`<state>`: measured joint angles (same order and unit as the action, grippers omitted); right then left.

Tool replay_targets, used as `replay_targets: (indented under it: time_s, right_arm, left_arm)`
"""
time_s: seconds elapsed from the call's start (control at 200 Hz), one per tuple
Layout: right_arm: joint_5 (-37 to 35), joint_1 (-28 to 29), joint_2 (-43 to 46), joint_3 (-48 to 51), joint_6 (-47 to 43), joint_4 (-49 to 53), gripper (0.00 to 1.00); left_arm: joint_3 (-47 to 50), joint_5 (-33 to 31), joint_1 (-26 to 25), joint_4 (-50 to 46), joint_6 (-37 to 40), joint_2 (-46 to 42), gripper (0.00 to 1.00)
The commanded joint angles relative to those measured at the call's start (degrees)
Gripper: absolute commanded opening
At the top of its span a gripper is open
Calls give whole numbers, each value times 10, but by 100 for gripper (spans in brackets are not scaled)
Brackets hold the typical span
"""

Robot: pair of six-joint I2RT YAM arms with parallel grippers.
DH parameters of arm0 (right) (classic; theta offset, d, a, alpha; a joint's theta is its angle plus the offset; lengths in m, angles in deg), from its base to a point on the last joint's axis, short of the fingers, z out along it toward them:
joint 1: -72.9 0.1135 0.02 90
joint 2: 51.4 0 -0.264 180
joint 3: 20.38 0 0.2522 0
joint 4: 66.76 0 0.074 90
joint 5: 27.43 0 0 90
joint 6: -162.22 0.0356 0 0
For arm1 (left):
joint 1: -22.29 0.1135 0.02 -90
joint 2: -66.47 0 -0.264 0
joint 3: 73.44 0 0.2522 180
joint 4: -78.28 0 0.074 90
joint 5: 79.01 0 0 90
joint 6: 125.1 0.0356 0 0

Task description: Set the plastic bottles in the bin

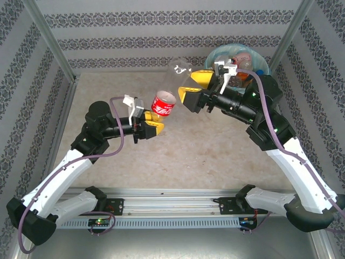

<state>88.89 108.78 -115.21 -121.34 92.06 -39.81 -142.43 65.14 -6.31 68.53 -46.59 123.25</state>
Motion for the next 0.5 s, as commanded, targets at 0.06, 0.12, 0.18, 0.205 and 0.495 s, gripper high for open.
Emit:
replay_targets:
  time_s: [0.06,0.12,0.18,0.205,0.495]
  right_arm:
    - [43,10,-15,-12,15,-34,90]
    - [45,11,-22,-16,16,-35,88]
    - [46,11,-28,-19,17,-36,84]
    - [46,11,-30,-20,17,-36,81]
    - [23,10,-26,-24,5,-27,49]
  left_arm:
    - [-27,46,-17,-31,43,11,0]
    - [-29,54,-21,-40,50,13,0]
    - [-26,58,-23,-38,52,15,0]
    - [-25,60,-23,-39,53,15,0]
    - [-26,-5,-24,-59,78,12,10]
